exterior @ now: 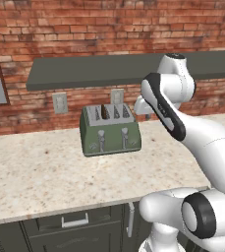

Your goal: Start the toaster. Once the lever pops up, take the bread to the plate on the dining counter.

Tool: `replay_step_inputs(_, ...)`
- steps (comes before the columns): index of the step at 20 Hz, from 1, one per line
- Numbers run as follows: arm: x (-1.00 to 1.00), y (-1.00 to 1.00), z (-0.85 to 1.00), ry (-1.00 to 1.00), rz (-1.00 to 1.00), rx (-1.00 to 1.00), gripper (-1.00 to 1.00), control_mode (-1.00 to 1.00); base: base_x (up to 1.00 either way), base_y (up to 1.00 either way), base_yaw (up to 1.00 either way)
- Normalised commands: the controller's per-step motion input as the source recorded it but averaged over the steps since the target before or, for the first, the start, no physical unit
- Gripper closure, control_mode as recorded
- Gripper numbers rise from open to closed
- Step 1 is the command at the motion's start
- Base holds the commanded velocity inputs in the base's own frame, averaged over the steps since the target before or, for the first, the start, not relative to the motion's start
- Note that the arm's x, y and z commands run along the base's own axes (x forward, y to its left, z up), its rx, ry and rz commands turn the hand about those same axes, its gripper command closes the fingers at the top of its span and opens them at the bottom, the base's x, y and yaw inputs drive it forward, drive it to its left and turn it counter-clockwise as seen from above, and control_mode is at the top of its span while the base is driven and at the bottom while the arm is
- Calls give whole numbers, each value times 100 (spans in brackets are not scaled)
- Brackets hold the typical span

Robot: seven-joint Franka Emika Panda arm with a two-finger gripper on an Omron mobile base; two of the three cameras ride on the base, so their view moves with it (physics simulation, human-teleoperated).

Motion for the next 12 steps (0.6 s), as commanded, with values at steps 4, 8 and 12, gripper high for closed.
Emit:
replay_step_inputs(4, 0, 0, 0, 0, 0, 0, -100, -100, 0, 0, 0)
replay_step_inputs(8, -9, 1, 0, 0, 0, 0, -100, -100, 0, 0, 0)
replay_step_inputs(12, -37, 11, -2, 0, 0, 0, -100, -100, 0, 0, 0)
